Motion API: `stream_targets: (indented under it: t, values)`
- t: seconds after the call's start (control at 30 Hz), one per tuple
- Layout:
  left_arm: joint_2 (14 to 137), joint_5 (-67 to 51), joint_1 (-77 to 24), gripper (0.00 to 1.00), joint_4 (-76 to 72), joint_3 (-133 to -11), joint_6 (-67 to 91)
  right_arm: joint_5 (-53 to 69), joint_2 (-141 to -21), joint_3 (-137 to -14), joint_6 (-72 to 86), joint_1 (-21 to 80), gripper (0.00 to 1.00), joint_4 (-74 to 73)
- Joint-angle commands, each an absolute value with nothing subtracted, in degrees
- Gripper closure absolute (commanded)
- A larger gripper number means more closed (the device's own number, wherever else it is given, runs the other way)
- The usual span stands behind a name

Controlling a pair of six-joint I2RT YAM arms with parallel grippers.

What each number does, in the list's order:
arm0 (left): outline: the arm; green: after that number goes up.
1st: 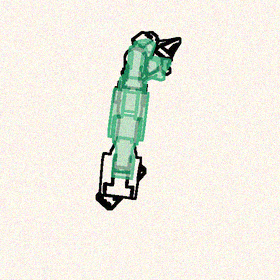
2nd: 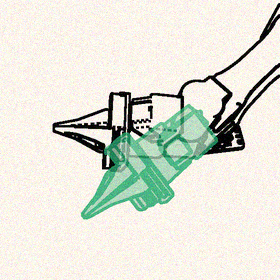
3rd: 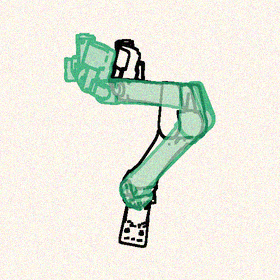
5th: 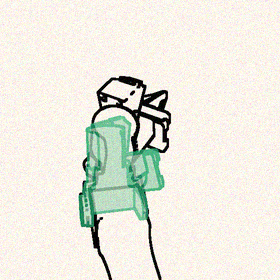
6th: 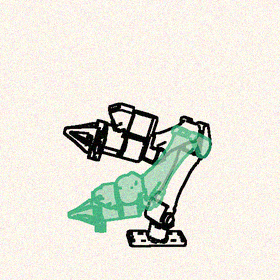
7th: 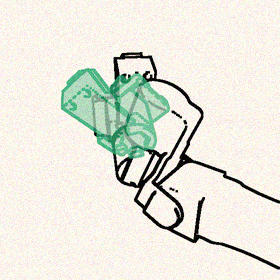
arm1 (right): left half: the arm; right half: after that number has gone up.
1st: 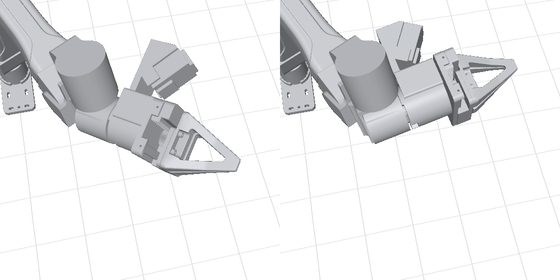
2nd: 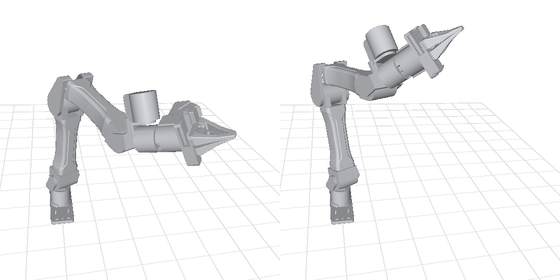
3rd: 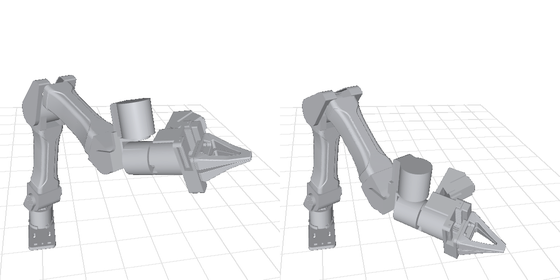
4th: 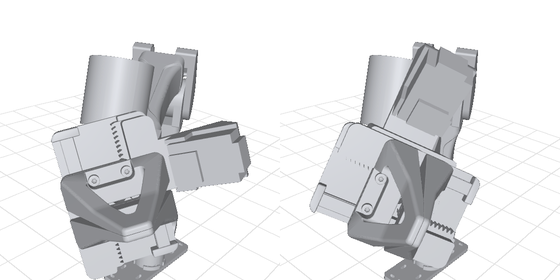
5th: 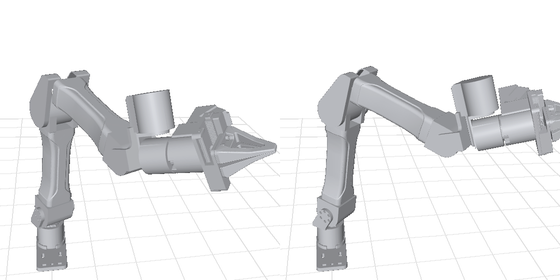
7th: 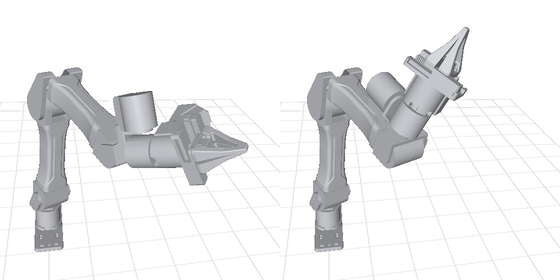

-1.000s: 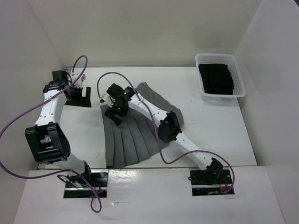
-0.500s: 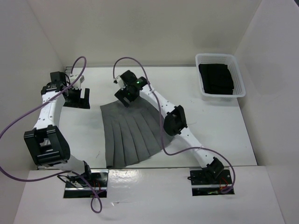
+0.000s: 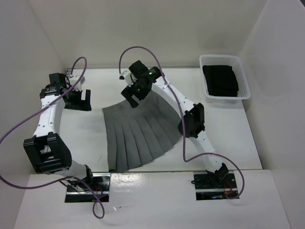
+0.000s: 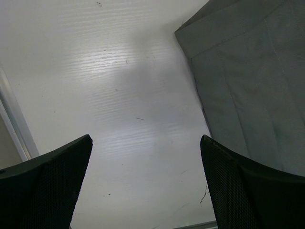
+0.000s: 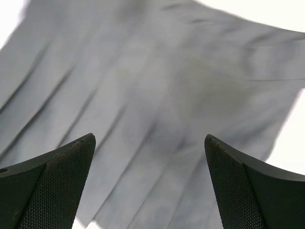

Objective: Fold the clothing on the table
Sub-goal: Flatten the skirt out

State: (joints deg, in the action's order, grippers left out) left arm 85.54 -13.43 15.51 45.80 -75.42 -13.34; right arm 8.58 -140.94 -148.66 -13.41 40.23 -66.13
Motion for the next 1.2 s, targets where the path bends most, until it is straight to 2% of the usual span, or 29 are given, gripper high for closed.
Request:
stream_targets:
  t: [0.0,0.1,0.23,0.4,0.67,0.93,1.1,1.17]
  values:
    - [81.66,-14.85,16.26,0.0,46.41,-76.73,-13.1,14.06,-138.08,-143.19,-16.79,44.11,0.01,-73.04]
    - [80.34,-14.85,16.26,0.0,46.41,-75.51,-12.57,13.98,-136.42,-135.81,-18.19,45.96,0.01,-70.41]
    - [78.4,-14.85,17.31,0.0,46.41,-73.75,-12.57,7.93,-133.95,-123.26,-18.19,49.21,0.01,-61.73]
    - [77.26,-14.85,17.84,0.0,46.41,-72.6,-12.57,6.5,-134.03,-118.3,-16.96,50.45,0.01,-55.99]
    - [76.73,-15.38,18.9,0.0,46.41,-72.07,-12.57,4.22,-139.03,-123.04,-14.07,50.45,0.01,-54.14]
    - [77.34,-15.38,19.95,0.0,46.41,-71.54,-13.1,1.93,-147.3,-133.67,-11.25,51.5,0.01,-57.56]
    - [77.87,-15.38,21.18,0.0,46.41,-71.54,-14.33,0.88,-154.4,-143.42,-10.11,52.03,0.01,-62.39]
    - [78.4,-15.38,21.18,0.0,46.41,-71.54,-14.33,0.09,-157.57,-151.4,-9.41,52.03,0.01,-64.85]
